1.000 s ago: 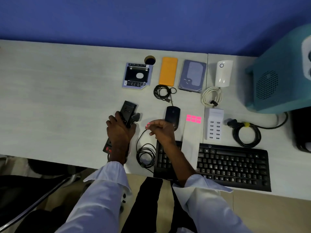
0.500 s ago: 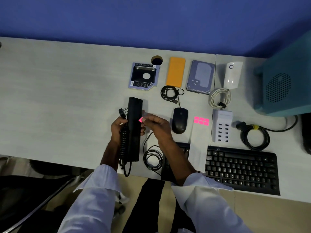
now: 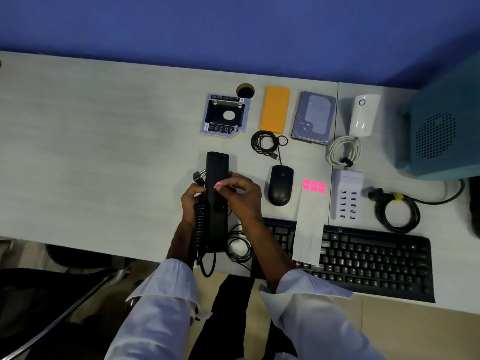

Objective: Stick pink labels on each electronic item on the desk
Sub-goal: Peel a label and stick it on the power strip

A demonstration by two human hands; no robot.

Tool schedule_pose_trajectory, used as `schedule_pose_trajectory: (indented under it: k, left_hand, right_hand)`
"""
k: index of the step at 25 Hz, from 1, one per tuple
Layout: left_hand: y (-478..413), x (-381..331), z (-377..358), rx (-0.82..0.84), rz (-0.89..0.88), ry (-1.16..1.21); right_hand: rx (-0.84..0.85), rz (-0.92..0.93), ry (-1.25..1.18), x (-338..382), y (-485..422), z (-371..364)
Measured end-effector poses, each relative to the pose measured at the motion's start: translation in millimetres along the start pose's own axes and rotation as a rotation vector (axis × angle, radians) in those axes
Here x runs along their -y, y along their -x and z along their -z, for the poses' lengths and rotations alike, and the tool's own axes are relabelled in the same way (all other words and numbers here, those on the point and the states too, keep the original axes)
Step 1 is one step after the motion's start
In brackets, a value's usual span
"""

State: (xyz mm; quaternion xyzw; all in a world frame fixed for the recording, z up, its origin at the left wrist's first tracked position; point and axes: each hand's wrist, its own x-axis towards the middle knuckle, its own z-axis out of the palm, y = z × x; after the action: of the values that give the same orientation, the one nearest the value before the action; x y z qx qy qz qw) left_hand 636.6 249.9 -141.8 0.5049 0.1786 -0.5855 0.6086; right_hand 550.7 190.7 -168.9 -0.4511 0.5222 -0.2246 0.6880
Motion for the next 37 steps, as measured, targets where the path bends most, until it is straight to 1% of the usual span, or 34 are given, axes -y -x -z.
schedule_pose_trajectory:
  k: [2, 3, 6, 7, 9, 11, 12, 14, 16, 18, 19, 21, 23, 25, 28, 33, 35, 37]
  left_hand:
    - [-1, 1, 2, -0.035, -0.025, 0.015]
    - [-2, 1, 3, -0.032, -0.022, 0.018]
    - [1, 4, 3, 0.004, 0.001, 0.008]
    - [2, 6, 4, 0.012, 0.005, 0.003]
    - [-1, 7, 8, 0.016, -0.013, -0.009]
    - [-11, 4, 15, 0.008, -0.104, -0.085]
    - [-16, 1, 17, -0.025, -0.151, -0.162]
    - [-24, -5, 21, -0.17, -0.222, -0.408]
    - [-33, -7, 27, -0.307, -0.376, -0.768]
    - [-42, -4, 33, -0.33, -0.546, -1.168]
    - [-45, -2, 37, -0.354, -0.604, -1.309]
    - [-51, 3, 42, -0.429, -0.685, -1.482]
    - [-52, 6, 44, -0.511, -0.734, -1.595]
    - [-51, 8, 47, -0.574, -0.75, -1.662]
    - [-53, 11, 47, -0.628, -0.774, -1.72]
    - [-58, 14, 44, -0.68, -0.734, -1.729]
    - [-58, 16, 44, -0.712, -0.712, -1.737]
    - [-57, 18, 40, -0.76, -0.727, -1.754]
  right_hand:
    - [-0.06, 0.023, 0.063, -2, 0, -4]
    - [-0.089, 0.005, 0.071, -2, 0, -5]
    - [-0.146, -0.084, -0.018, 0, -2, -2]
    - [-0.136, -0.093, -0.028, -1, -4, 0]
    - [-0.063, -0.104, -0.019, -2, -6, 3]
    - [-0.015, -0.116, 0.005, -4, -5, 8]
    - [-0.031, -0.122, 0.027, -7, -4, 11]
    - [-0.091, -0.149, 0.025, -14, -1, 16]
    - [-0.119, -0.186, -0.009, -21, 1, 19]
    - [-0.135, -0.205, -0.005, -26, 4, 20]
    - [-0.139, -0.204, -0.004, -27, 6, 20]
    - [-0.141, -0.196, -0.019, -29, 8, 23]
    - [-0.138, -0.194, -0.034, -30, 10, 29]
    - [-0.141, -0.192, -0.045, -29, 11, 35]
    - [-0.169, -0.173, -0.056, -27, 12, 44]
    - [-0.223, -0.133, -0.068, -24, 15, 57]
    - [-0.25, -0.125, -0.051, -24, 15, 63]
    - [-0.28, -0.113, -0.015, -25, 18, 71]
